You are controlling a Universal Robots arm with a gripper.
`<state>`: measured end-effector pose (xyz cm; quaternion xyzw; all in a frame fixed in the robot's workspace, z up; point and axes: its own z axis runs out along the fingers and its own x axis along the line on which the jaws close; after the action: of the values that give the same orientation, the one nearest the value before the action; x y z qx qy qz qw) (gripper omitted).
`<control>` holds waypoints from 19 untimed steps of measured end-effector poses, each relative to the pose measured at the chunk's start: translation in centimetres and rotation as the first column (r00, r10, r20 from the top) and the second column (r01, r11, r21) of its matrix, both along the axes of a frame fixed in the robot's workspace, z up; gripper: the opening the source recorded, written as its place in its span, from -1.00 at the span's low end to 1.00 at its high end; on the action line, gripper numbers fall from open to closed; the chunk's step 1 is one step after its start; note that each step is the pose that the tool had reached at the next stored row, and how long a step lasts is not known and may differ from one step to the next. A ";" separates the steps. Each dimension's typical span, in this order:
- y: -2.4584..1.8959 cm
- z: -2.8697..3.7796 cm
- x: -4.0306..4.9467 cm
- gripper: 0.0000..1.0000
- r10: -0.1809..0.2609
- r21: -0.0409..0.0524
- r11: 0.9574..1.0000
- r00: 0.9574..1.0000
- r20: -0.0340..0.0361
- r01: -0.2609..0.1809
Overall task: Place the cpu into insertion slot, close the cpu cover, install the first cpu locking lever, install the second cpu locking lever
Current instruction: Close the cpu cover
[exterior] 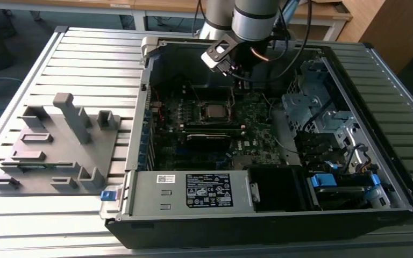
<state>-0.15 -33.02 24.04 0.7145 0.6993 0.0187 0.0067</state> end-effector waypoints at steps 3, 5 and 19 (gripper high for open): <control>0.00 0.00 -0.50 -0.80 0.000 0.000 1.000 1.000 0.001 0.000; 0.00 0.00 -0.59 -0.80 0.000 0.000 1.000 1.000 0.001 0.000; 0.00 -0.05 -0.61 -0.80 0.000 -0.001 1.000 0.999 -0.047 0.000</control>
<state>-0.76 -33.02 23.99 0.7148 0.6993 0.0016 -0.0094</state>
